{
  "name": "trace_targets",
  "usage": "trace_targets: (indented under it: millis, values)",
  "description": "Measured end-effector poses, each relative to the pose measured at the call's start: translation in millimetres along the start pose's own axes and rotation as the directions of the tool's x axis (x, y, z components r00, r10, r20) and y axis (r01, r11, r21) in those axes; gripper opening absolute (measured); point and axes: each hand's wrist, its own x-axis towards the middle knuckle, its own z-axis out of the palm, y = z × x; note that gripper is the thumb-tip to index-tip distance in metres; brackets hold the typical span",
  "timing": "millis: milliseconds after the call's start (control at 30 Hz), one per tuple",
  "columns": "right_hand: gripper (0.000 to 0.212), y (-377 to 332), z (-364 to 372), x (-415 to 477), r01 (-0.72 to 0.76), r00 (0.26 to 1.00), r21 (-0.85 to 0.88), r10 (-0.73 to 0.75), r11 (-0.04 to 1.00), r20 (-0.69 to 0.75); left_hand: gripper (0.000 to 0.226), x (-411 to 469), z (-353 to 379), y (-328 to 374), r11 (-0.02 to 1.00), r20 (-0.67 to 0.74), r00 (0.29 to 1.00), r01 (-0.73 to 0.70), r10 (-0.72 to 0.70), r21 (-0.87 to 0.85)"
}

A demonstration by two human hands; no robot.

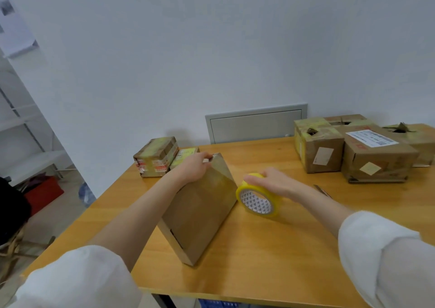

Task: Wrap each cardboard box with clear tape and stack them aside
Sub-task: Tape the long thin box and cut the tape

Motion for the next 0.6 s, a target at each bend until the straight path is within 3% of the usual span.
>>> trace_targets:
  millis: [133, 300, 600]
  values:
    - [0.06, 7, -4, -1, -0.038, 0.999, 0.046, 0.037, 0.998, 0.04, 0.04, 0, -2, -1, 0.999, 0.027, 1.0, 0.006, -0.005, -0.035]
    - [0.046, 11, -5, 0, -0.058, 0.997, 0.15, 0.049, 0.987, 0.06, 0.044, 1, -3, -5, 0.995, 0.026, 0.999, 0.048, -0.045, -0.092]
    - [0.033, -6, 11, 6, 0.0, 0.999, 0.094, -0.003, 0.996, 0.037, 0.046, 24, 5, -1, 0.97, -0.059, 0.976, 0.214, -0.209, 0.115]
